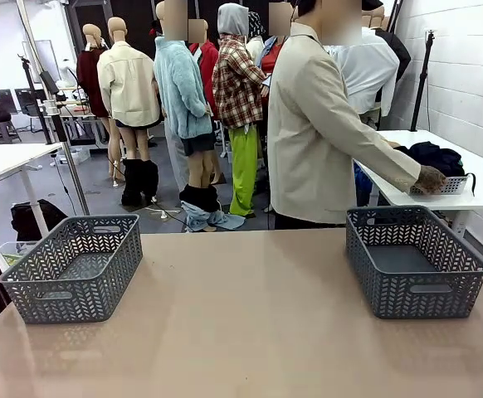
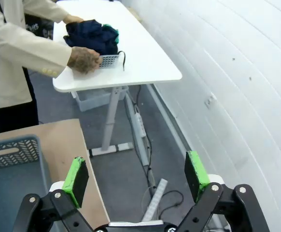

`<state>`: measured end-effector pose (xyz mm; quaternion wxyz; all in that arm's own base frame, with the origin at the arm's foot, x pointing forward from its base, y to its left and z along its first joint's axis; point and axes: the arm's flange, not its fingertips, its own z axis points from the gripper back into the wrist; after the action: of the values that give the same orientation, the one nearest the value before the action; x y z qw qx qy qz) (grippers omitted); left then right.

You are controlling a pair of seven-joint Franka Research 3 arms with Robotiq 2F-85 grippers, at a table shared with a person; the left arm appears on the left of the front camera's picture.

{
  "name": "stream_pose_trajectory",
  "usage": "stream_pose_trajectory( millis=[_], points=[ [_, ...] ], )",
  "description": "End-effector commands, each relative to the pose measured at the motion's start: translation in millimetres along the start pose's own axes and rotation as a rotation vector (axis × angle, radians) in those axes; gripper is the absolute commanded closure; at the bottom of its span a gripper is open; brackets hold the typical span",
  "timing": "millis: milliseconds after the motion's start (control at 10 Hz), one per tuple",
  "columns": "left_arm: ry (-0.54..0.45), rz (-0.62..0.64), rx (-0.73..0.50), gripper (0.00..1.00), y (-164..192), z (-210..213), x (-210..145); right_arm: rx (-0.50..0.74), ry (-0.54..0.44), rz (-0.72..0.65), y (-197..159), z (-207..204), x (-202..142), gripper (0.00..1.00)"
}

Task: Sort the tops and bottoms.
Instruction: Lift clothes from the center of the table with your left hand.

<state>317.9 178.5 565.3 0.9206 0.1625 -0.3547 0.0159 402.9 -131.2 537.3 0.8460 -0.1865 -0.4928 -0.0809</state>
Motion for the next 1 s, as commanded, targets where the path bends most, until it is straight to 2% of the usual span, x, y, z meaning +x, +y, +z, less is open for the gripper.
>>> stream_pose_trajectory(
  millis=[0, 900],
  points=[
    [-0.023, -0.020, 0.016, 0.00, -4.1, 7.2, 5.6, -0.013, -0.006, -0.004, -6.1, 0.7, 0.3, 0.00],
    [-0.023, -0.020, 0.016, 0.00, -4.1, 7.2, 5.6, -0.013, -0.006, -0.004, -6.1, 0.7, 0.3, 0.00]
  ],
)
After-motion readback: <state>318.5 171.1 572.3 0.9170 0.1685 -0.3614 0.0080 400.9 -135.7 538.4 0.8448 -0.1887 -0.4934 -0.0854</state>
